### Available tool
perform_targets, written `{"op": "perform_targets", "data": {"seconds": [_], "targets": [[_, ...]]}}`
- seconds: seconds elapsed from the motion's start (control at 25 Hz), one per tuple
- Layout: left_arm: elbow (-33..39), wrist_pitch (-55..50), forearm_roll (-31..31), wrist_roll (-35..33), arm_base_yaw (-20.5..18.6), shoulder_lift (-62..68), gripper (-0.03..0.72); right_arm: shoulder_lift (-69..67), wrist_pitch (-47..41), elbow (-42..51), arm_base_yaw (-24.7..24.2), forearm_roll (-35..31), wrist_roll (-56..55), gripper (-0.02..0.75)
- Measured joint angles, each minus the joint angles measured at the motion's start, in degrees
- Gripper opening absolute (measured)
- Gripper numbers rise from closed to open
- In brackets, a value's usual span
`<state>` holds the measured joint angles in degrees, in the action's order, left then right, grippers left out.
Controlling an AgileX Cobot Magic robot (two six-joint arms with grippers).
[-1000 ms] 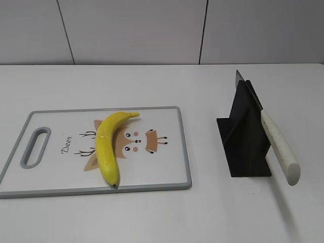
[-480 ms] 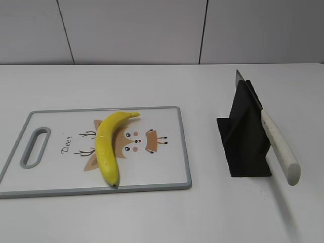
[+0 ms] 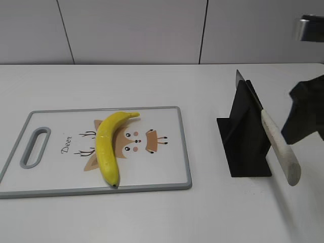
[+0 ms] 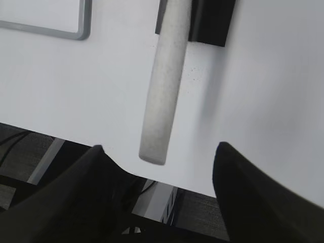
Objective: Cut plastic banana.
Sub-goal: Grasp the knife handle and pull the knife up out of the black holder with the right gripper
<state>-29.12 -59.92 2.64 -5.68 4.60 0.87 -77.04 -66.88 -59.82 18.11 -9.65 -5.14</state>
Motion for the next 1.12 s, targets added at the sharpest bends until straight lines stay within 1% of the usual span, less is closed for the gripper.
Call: {"op": "perform_targets", "data": {"seconds": [0.08,0.24,0.4,0.72,0.8,0.84,0.92,0.96,1.12], "targets": [[0.00,0.00,0.00,0.00,0.00,0.00,0.562,-2.84,0.78,-1.35,0.83,0.95,-1.08,0.517],[0.00,0.00,0.00,0.00,0.00,0.00,0.562,-8.36,2.11,-2.78,0.86,2.97,-2.43,0.517],[0.00,0.00,0.00,0.00,0.00,0.00,0.562,-13.87,2.36,-2.88,0.86,3.14,-2.65,0.517],[0.00,0.00,0.00,0.00,0.00,0.00,0.562,-20.78,3.06,-2.88,0.86,2.57,-3.63,0.508],[0.00,0.00,0.00,0.00,0.00,0.00,0.562,-21.47,3.17,-2.88,0.86,2.50,-3.72,0.465],[0.00,0.00,0.00,0.00,0.00,0.00,0.562,-21.54,3.22,-2.88,0.86,2.43,-3.72,0.419],[0.00,0.00,-0.05,0.00,0.00,0.00,0.562,-21.54,3.31,-2.88,0.86,1.58,-3.82,0.272],[0.00,0.00,-0.05,0.00,0.00,0.00,0.562,-21.54,3.36,-2.88,0.86,0.92,-4.37,0.180],[0.00,0.00,-0.31,0.00,0.00,0.00,0.562,-21.47,3.16,-2.88,0.89,-0.27,-3.98,0.188]]}}
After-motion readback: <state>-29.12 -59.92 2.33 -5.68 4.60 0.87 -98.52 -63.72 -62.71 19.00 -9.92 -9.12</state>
